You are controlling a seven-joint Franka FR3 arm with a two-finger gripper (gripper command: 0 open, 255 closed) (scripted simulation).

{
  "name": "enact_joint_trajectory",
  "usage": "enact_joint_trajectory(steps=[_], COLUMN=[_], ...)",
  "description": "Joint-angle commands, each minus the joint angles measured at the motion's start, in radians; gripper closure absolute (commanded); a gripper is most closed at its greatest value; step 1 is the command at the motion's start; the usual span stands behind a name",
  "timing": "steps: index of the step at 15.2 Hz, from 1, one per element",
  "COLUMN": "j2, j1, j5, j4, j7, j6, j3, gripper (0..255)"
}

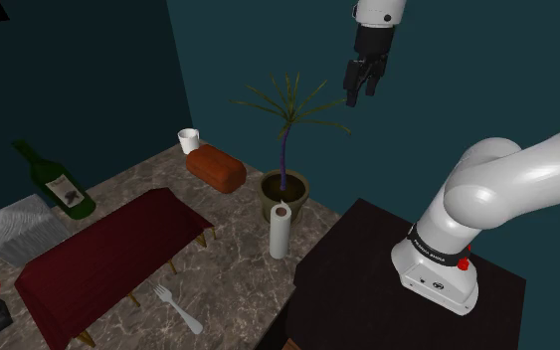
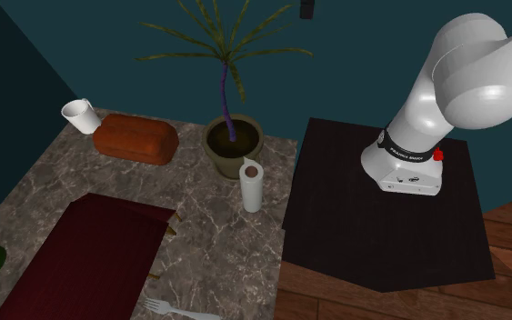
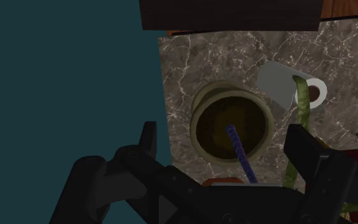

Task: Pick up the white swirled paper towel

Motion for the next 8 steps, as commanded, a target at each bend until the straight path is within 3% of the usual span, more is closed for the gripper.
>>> enact_joint_trajectory(steps=[1, 8], j2=[0.0, 0.044], j1=[0.0, 0.038], j5=[0.0, 0.085], j4=[0.0, -0.159], j7=[0.0, 0.132], j6=[0.0, 0.211], j3=[0.0, 0.093], gripper=[0, 0])
